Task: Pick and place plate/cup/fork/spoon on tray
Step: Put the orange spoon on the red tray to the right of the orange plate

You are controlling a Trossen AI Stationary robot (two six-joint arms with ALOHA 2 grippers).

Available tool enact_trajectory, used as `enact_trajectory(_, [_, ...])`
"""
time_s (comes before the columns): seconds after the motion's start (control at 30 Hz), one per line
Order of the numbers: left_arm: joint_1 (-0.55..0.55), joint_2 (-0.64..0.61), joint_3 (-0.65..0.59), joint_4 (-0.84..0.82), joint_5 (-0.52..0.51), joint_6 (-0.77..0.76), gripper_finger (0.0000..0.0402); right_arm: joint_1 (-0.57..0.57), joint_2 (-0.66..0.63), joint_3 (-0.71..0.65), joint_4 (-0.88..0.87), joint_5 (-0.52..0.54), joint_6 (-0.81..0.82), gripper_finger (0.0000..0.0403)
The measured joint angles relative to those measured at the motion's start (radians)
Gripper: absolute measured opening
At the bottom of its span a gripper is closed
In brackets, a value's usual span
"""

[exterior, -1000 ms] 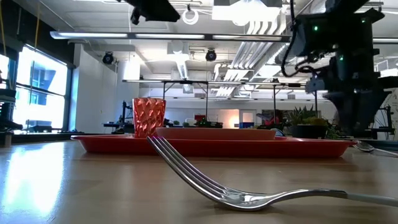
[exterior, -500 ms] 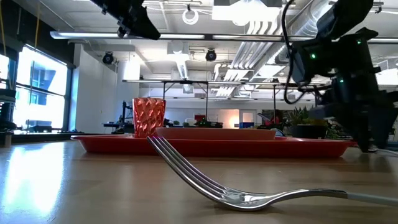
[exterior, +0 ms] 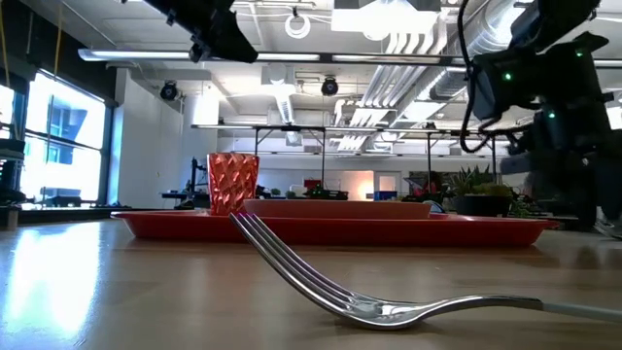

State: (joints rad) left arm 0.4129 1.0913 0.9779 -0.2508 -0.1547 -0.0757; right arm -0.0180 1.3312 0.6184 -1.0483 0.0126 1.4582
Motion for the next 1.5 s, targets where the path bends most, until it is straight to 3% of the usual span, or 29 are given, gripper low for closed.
enact_trajectory(0.1, [0.0, 0.037, 0.0, 0.04, -0.003, -0.012, 0.0064, 0.004, 0.0, -0.055, 0.033, -0.055, 0.0, 0.0133])
enact_trajectory(0.4, [-0.034, 0.138, -0.001, 0.121, 0.068, -0.106, 0.0064, 0.004, 0.038, -0.071, 0.071, -0.048, 0.014, 0.0133])
enact_trajectory(0.57, [-0.042, 0.173, -0.001, 0.212, 0.068, -0.106, 0.0064, -0.002, 0.041, -0.058, 0.122, -0.05, -0.173, 0.0132])
enact_trajectory(0.63, [-0.042, 0.173, -0.001, 0.243, 0.067, -0.105, 0.0064, -0.001, 0.051, 0.011, 0.107, 0.004, -0.224, 0.0131])
enact_trajectory(0.73, [-0.041, 0.167, 0.0, 0.293, 0.065, -0.07, 0.0064, -0.03, 0.041, 0.07, -0.11, 0.099, -0.324, 0.0121])
enact_trajectory(0.93, [-0.031, 0.165, 0.0, 0.39, 0.065, -0.027, 0.0064, -0.145, 0.057, 0.057, -0.145, 0.049, -0.437, 0.0094])
enact_trajectory(1.2, [-0.059, 0.165, 0.0, 0.336, 0.07, -0.078, 0.0064, -0.225, 0.146, 0.044, -0.103, 0.095, -0.448, 0.0066])
enact_trajectory(1.5, [-0.102, 0.165, 0.0, 0.274, 0.068, -0.053, 0.0064, -0.203, 0.291, -0.003, -0.064, 0.032, -0.565, 0.0045])
